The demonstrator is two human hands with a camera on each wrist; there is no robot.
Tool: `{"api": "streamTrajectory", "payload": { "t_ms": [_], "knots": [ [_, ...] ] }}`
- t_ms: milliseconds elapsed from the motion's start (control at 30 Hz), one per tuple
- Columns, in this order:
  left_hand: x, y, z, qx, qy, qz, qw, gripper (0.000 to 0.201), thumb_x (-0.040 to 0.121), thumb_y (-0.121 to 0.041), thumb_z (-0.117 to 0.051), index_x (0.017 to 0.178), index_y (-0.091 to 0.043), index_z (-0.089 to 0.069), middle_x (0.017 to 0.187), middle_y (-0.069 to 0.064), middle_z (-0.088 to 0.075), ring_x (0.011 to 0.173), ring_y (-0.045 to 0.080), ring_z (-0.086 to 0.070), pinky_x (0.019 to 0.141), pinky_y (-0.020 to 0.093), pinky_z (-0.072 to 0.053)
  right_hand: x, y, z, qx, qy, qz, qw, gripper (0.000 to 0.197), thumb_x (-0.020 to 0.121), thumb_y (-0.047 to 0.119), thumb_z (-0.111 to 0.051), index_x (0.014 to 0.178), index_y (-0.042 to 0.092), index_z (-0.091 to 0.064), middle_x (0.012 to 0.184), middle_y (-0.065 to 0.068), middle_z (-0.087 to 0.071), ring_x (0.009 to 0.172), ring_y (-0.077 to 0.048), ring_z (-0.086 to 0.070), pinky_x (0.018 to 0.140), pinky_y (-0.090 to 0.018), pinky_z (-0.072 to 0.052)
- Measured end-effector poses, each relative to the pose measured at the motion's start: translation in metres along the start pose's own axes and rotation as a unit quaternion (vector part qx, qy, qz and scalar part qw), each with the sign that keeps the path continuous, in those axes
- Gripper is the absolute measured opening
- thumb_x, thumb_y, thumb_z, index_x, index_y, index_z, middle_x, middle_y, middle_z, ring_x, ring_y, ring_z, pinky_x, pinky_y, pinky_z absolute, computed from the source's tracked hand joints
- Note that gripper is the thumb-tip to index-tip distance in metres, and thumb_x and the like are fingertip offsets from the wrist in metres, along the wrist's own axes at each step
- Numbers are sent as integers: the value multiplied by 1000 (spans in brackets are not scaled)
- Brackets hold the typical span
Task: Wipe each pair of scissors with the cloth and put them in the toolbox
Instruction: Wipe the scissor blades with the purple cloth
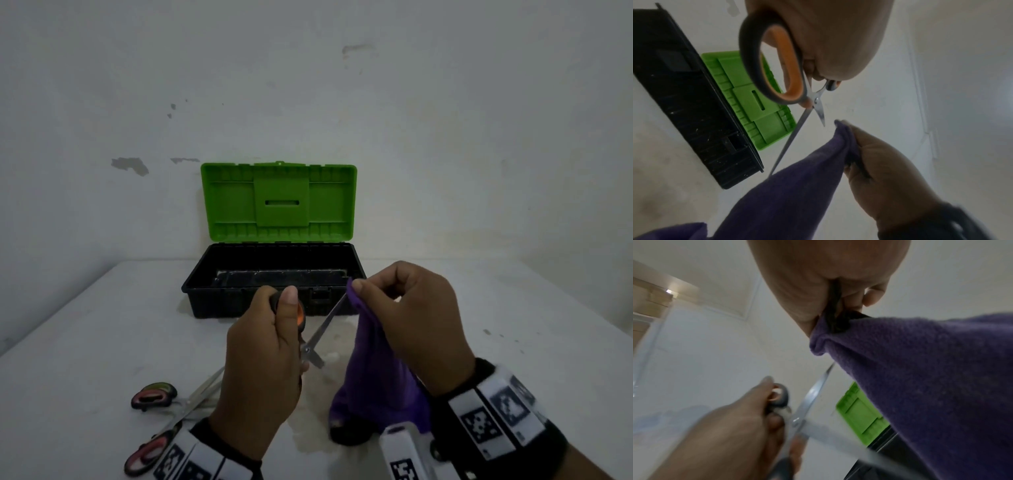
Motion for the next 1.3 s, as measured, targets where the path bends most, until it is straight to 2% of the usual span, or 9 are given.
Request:
{"api": "streamTrajectory", "payload": {
  "t_ms": [100,167,300,400,500,633,967,1133,1300],
  "knots": [
    [5,0,-1,-40,14,63,997,39,97,-42,-36,78,-11,-48,52,12,-51,39,18,-57,37,19,-45,-22,17,-7,4,63,59,996,17,80,33,-76,68,26,-67,62,14,-66,65,-2,-63,62,-8,-45],
    [7,0,-2,-29,20,70,997,44,97,-46,-34,78,-10,-50,54,16,-53,44,24,-58,42,27,-47,-34,19,-17,-25,88,96,991,18,82,41,-70,71,27,-67,64,17,-64,64,-2,-61,70,-20,-48],
    [9,-1,-2,-9,20,70,997,52,92,-56,-29,76,-12,-52,58,15,-55,53,31,-55,56,48,-49,-43,11,-27,-81,81,137,984,26,84,50,-55,73,29,-65,65,18,-62,69,8,-47,74,-16,-31],
    [9,-1,-1,-36,29,99,994,52,94,-55,-32,76,-11,-52,52,9,-47,48,28,-48,53,45,-46,-40,6,-24,-60,64,130,988,20,84,44,-62,71,29,-63,64,18,-61,78,4,-49,70,-18,-35],
    [7,-2,-1,-58,37,128,989,50,97,-50,-34,79,-7,-52,49,9,-43,45,28,-46,49,39,-45,-26,-2,-17,-44,47,101,993,17,83,34,-73,70,26,-65,63,18,-61,65,-2,-57,66,-24,-47],
    [4,-4,-3,-95,45,162,981,50,100,-44,-35,83,1,-51,44,8,-41,40,23,-44,37,22,-41,-4,-19,-10,-21,11,59,998,19,82,24,-77,68,21,-66,60,13,-63,67,-1,-62,58,-3,-41],
    [18,12,10,-128,37,259,957,37,103,-35,-32,89,-8,-54,65,23,-56,56,39,-67,43,28,-49,6,-40,5,58,46,-78,994,17,87,30,-70,76,21,-62,68,-2,-70,61,-16,-66,53,-28,-49],
    [19,12,14,-7,75,101,992,33,99,-42,-34,87,-21,-56,71,9,-60,57,15,-69,61,44,-59,-20,-27,-12,96,161,-122,975,14,96,18,-58,84,26,-57,73,-9,-69,67,-28,-67,60,-41,-55],
    [7,21,8,126,87,-55,987,31,98,-50,-38,90,-29,-59,77,-11,-60,71,4,-60,60,25,-51,-33,-18,-30,111,215,-121,963,29,99,9,-47,84,25,-66,79,1,-68,62,-5,-60,56,-17,-50]
  ]
}}
Point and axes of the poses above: each hand's wrist, its own x-axis towards the middle knuckle, its own z-axis out of the back of the hand, y = z × x, the point moved 1 cm from there along x, towards the middle knuckle
